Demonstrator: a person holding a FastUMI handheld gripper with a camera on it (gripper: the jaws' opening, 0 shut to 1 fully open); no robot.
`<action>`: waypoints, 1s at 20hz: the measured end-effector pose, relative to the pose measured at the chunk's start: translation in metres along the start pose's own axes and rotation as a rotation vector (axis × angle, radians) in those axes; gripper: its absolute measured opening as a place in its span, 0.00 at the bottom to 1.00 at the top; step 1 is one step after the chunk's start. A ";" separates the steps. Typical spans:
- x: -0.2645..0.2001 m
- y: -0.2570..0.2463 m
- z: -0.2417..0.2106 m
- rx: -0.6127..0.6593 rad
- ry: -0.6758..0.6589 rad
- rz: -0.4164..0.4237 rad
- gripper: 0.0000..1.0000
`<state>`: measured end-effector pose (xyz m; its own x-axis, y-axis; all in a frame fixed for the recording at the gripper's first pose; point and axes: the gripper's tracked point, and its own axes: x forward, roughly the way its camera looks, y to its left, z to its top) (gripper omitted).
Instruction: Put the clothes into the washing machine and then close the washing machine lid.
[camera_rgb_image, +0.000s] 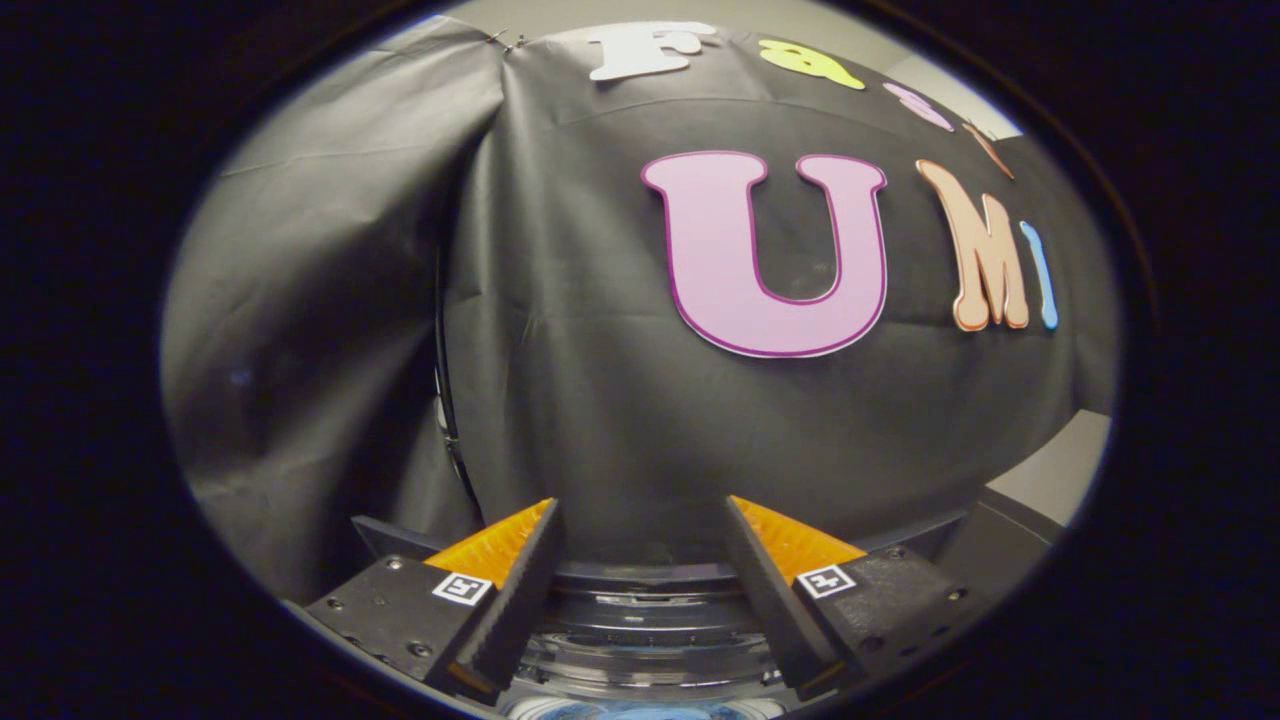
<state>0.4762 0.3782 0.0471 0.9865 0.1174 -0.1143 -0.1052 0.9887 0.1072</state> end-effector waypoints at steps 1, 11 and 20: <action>-0.002 -0.001 0.000 0.001 0.003 -0.001 0.95; -0.031 0.001 -0.002 -0.007 -0.018 0.004 0.95; -0.047 0.000 0.000 -0.016 -0.066 -0.019 0.95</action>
<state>0.4299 0.3727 0.0522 0.9944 0.0925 -0.0510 -0.0877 0.9921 0.0893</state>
